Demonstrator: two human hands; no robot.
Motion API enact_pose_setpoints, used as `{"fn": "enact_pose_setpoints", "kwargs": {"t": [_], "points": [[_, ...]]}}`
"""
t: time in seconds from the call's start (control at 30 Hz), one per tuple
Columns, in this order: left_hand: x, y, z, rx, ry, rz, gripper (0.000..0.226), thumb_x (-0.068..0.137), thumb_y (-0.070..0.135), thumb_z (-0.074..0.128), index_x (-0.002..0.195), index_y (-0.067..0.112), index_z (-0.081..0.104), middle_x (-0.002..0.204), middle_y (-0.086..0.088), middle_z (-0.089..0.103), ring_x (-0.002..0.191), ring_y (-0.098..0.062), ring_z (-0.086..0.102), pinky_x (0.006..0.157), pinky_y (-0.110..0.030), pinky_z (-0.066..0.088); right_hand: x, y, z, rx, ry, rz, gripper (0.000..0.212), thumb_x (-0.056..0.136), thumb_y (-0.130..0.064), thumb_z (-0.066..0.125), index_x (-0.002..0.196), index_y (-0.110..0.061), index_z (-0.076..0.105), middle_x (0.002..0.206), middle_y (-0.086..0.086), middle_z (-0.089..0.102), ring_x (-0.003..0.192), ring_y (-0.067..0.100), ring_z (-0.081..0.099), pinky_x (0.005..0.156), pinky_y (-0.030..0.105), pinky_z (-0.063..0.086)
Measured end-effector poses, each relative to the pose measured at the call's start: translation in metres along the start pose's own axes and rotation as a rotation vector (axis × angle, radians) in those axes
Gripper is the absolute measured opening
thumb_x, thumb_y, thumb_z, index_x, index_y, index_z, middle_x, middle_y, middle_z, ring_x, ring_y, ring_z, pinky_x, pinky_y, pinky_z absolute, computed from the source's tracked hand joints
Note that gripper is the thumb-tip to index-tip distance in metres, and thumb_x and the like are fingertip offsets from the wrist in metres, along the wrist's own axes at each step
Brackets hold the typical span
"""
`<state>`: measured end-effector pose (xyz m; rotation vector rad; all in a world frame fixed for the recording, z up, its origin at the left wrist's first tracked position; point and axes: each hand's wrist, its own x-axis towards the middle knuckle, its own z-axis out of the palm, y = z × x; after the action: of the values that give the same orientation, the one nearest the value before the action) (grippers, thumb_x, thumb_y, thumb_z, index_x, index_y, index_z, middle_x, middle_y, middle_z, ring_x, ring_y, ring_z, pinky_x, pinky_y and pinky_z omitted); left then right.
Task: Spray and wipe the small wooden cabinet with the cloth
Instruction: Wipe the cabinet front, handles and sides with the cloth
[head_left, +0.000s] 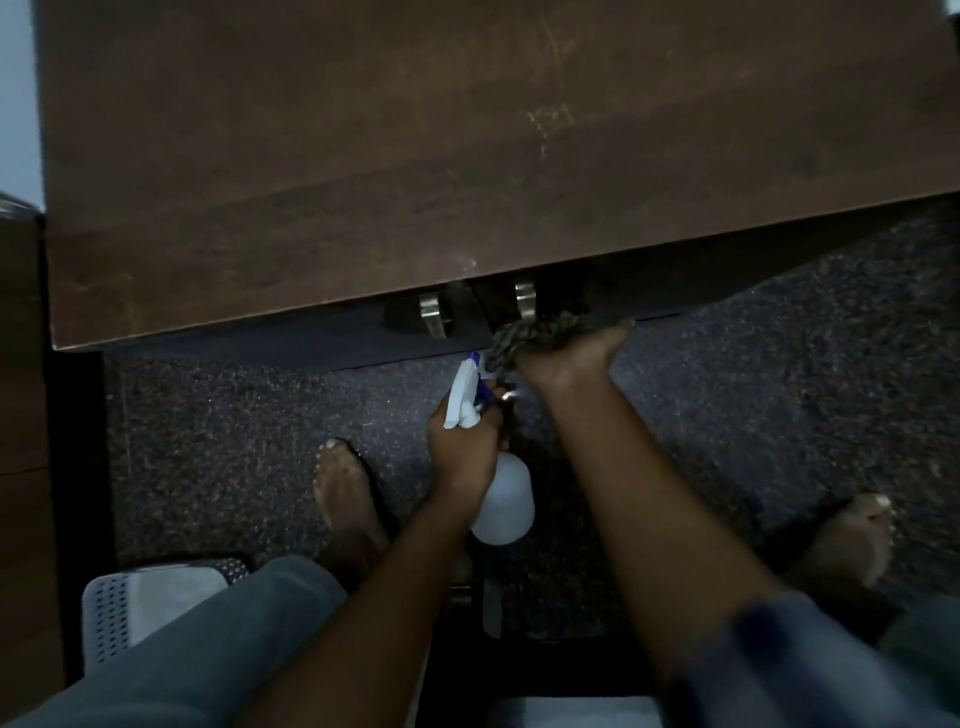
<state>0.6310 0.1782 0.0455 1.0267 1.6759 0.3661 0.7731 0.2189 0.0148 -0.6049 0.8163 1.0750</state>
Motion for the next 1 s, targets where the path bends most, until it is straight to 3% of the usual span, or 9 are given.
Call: {"fn": "enact_pose_setpoints", "kwargs": {"t": [0.17, 0.3, 0.4, 0.47, 0.57, 0.67, 0.77, 0.87, 1.0], "points": [[0.005, 0.014, 0.004, 0.050, -0.106, 0.040, 0.031, 0.090, -0.003, 0.064, 0.120, -0.001, 0.071, 0.103, -0.026, 0.075, 0.093, -0.038, 0.072, 0.077, -0.042, 0.062, 0.016, -0.034, 0.006, -0.100, 0.118, -0.100, 0.078, 0.098, -0.069, 0.015, 0.156, -0.022, 0.038, 0.159, 0.010, 0.040, 0.146, 0.036, 0.036, 0.123, 0.052, 0.021], [0.012, 0.014, 0.011, 0.088, -0.188, 0.002, 0.031, 0.088, -0.002, 0.066, 0.084, 0.028, 0.067, 0.052, 0.009, 0.066, 0.049, -0.014, 0.059, 0.040, -0.018, 0.045, 0.013, -0.060, -0.005, -0.145, 0.057, -0.260, 0.067, 0.102, -0.054, 0.022, 0.151, -0.015, 0.047, 0.153, 0.011, 0.049, 0.142, 0.035, 0.043, 0.121, 0.050, 0.028], [0.008, 0.005, 0.018, 0.063, -0.234, 0.004, 0.042, 0.091, -0.004, 0.063, 0.098, 0.037, 0.068, 0.074, 0.013, 0.069, 0.054, -0.010, 0.060, 0.045, -0.016, 0.047, 0.000, -0.065, -0.024, -0.156, 0.116, -0.349, 0.062, 0.105, -0.052, 0.025, 0.145, -0.015, 0.054, 0.143, 0.012, 0.058, 0.133, 0.034, 0.053, 0.116, 0.048, 0.038], [0.006, 0.000, 0.021, 0.067, -0.273, 0.047, 0.057, 0.094, -0.005, 0.059, 0.134, 0.036, 0.055, 0.098, 0.031, 0.063, 0.059, 0.007, 0.061, 0.057, -0.013, 0.051, 0.000, -0.052, -0.027, -0.259, 0.116, -0.256, 0.060, 0.106, -0.050, 0.022, 0.108, -0.014, 0.070, 0.100, 0.015, 0.072, 0.093, 0.027, 0.071, 0.084, 0.033, 0.058], [0.005, -0.008, 0.021, 0.070, -0.227, 0.044, 0.057, 0.093, -0.003, 0.062, 0.143, 0.024, 0.054, 0.081, 0.041, 0.066, 0.064, 0.012, 0.063, 0.063, -0.013, 0.054, -0.003, -0.026, -0.019, -0.271, 0.144, -0.080, 0.071, 0.109, -0.038, 0.016, 0.051, -0.016, 0.050, 0.045, 0.004, 0.048, 0.036, 0.016, 0.047, 0.042, 0.013, 0.040], [0.007, -0.018, 0.017, 0.083, -0.205, 0.022, 0.042, 0.089, -0.003, 0.063, 0.128, 0.013, 0.067, 0.061, 0.026, 0.069, 0.054, 0.005, 0.062, 0.051, -0.016, 0.051, 0.005, -0.035, -0.007, -0.195, 0.141, -0.204, 0.061, 0.103, -0.044, 0.021, 0.087, -0.013, 0.072, 0.085, 0.013, 0.067, 0.078, 0.027, 0.066, 0.068, 0.026, 0.049], [0.007, -0.014, 0.015, 0.101, -0.186, 0.004, 0.038, 0.087, 0.002, 0.067, 0.123, -0.008, 0.066, 0.069, 0.001, 0.075, 0.061, -0.014, 0.070, 0.051, -0.029, 0.056, 0.010, -0.039, -0.004, -0.044, 0.095, -0.306, 0.074, 0.099, -0.067, 0.018, 0.147, -0.021, 0.050, 0.143, 0.007, 0.057, 0.134, 0.030, 0.051, 0.104, 0.041, 0.045], [0.010, -0.005, 0.026, 0.108, -0.213, 0.044, 0.033, 0.088, -0.002, 0.070, 0.120, -0.009, 0.067, 0.059, 0.006, 0.069, 0.051, -0.007, 0.064, 0.045, -0.022, 0.050, 0.011, -0.049, -0.009, -0.137, -0.006, -0.189, 0.077, 0.100, -0.064, 0.013, 0.153, -0.018, 0.043, 0.154, 0.016, 0.045, 0.144, 0.038, 0.039, 0.122, 0.054, 0.023], [0.008, 0.005, 0.046, 0.066, -0.312, 0.119, 0.044, 0.088, -0.008, 0.065, 0.096, 0.035, 0.070, 0.068, 0.020, 0.071, 0.058, 0.000, 0.065, 0.051, -0.012, 0.048, 0.032, -0.126, -0.025, -0.077, 0.150, -0.315, 0.091, 0.091, -0.081, 0.011, 0.154, -0.023, 0.041, 0.156, 0.012, 0.043, 0.144, 0.039, 0.039, 0.123, 0.056, 0.020]]}}
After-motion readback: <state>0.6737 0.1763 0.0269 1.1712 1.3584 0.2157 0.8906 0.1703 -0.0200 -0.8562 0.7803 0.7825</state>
